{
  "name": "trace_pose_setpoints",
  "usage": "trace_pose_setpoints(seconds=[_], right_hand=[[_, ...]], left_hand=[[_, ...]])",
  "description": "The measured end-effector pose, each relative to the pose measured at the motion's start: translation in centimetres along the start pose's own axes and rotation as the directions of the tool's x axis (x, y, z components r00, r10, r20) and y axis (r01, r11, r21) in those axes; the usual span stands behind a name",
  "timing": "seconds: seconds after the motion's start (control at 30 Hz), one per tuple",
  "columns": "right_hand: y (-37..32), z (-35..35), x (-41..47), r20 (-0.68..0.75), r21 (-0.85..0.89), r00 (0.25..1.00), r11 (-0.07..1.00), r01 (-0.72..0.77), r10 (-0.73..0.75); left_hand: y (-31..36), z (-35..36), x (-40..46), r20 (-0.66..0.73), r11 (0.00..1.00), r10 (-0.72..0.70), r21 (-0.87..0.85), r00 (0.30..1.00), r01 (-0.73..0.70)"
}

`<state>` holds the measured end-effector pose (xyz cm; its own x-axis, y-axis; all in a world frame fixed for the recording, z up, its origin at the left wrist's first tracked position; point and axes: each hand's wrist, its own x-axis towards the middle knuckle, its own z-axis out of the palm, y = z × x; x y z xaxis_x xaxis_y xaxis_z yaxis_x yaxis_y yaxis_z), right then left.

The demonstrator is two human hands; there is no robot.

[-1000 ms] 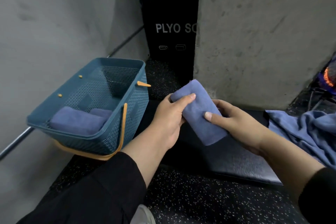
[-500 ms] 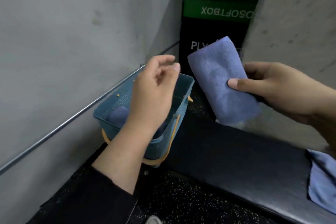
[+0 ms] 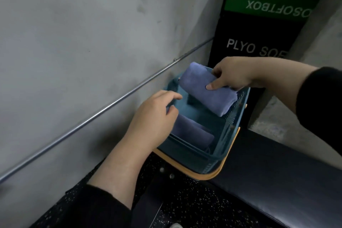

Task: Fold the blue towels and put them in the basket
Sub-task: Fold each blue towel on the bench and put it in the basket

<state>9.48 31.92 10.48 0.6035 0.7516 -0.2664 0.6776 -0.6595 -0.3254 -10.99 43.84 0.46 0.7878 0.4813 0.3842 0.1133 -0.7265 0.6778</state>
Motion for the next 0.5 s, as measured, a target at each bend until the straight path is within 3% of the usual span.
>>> trace_pose_setpoints(seconds=[0.1, 0.37, 0.5], right_hand=[[0.2, 2.1, 3.0, 0.108, -0.081, 0.994, 0.996, -0.028, 0.037], [0.8, 6.8, 6.1, 0.394, 0.147, 0.919, 0.985, -0.094, 0.029], [-0.1, 8.7, 6.7, 0.404, -0.153, 0.911, 0.988, -0.021, 0.082]], left_hand=[[-0.7, 0.2, 0.1, 0.060, 0.999, -0.032, 0.021, 0.998, 0.031], [-0.8, 0.2, 0.4, 0.124, 0.996, -0.031, 0.089, 0.992, 0.020], [-0.7, 0.4, 0.5, 0.106, 0.994, -0.043, 0.103, 0.993, 0.032]])
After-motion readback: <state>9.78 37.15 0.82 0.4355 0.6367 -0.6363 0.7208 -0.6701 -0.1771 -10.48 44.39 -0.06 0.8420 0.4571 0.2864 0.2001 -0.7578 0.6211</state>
